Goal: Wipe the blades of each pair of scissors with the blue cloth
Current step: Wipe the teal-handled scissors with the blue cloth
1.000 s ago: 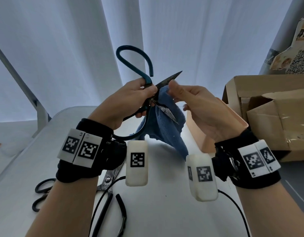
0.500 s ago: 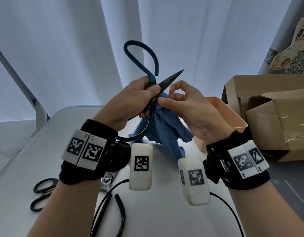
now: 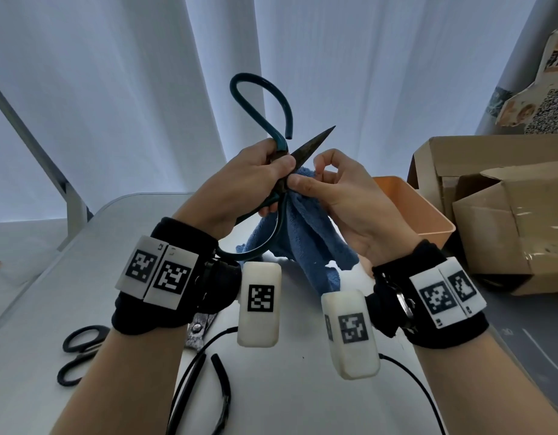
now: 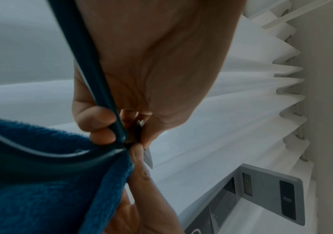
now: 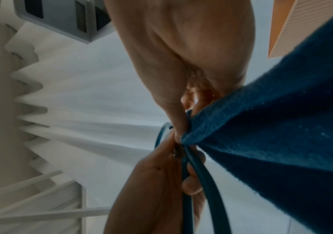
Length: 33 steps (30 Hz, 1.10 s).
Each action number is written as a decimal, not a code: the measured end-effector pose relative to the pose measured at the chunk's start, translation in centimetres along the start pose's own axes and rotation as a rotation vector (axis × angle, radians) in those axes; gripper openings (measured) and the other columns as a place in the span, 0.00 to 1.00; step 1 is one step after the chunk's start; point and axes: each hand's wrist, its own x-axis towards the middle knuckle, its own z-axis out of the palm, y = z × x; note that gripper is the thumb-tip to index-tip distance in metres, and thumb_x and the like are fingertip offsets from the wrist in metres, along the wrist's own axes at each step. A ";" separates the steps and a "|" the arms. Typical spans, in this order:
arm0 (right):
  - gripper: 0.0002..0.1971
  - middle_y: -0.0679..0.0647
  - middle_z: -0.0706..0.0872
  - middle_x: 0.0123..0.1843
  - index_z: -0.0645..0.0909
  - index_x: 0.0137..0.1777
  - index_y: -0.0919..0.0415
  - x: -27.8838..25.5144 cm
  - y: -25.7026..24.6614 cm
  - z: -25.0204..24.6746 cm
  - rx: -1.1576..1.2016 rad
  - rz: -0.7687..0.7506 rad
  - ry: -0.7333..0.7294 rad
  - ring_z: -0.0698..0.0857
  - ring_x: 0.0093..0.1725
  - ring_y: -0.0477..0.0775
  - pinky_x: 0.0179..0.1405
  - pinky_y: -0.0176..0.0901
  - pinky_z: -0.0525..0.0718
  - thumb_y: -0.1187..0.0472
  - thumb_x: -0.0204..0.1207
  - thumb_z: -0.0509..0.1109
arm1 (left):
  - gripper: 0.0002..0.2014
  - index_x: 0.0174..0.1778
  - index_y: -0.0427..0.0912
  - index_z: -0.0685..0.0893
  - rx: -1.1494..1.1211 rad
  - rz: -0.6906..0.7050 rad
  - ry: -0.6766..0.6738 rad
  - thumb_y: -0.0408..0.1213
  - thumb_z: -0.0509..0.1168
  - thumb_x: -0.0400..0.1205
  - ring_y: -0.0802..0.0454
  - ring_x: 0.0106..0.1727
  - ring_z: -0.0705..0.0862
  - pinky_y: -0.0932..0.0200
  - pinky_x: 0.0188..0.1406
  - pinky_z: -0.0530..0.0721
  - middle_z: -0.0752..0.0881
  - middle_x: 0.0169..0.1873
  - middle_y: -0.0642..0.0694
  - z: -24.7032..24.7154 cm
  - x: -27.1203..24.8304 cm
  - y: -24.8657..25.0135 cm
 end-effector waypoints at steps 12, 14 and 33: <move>0.10 0.55 0.88 0.40 0.81 0.52 0.60 0.3 -0.9 -1.2 -0.240 0.009 0.076 0.88 0.41 0.50 0.40 0.34 0.87 0.75 0.78 0.71 | 0.08 0.55 0.37 0.79 0.012 -0.007 0.006 0.38 0.58 0.91 0.53 0.25 0.76 0.58 0.23 0.75 0.79 0.33 0.46 0.2 -0.1 0.0; 0.10 0.56 0.90 0.47 0.83 0.57 0.60 0.4 -0.9 -1.7 -0.250 0.004 0.146 0.89 0.44 0.47 0.43 0.34 0.88 0.72 0.79 0.70 | 0.08 0.51 0.38 0.78 0.009 -0.010 0.013 0.37 0.57 0.91 0.54 0.24 0.76 0.59 0.22 0.75 0.79 0.30 0.47 0.0 -0.1 0.0; 0.10 0.60 0.89 0.44 0.78 0.55 0.61 -0.1 -0.4 -0.7 -0.238 -0.038 0.050 0.89 0.42 0.53 0.40 0.43 0.87 0.71 0.78 0.73 | 0.08 0.52 0.39 0.81 0.005 0.033 0.071 0.38 0.60 0.89 0.52 0.28 0.77 0.60 0.23 0.76 0.80 0.33 0.47 0.2 -0.2 0.5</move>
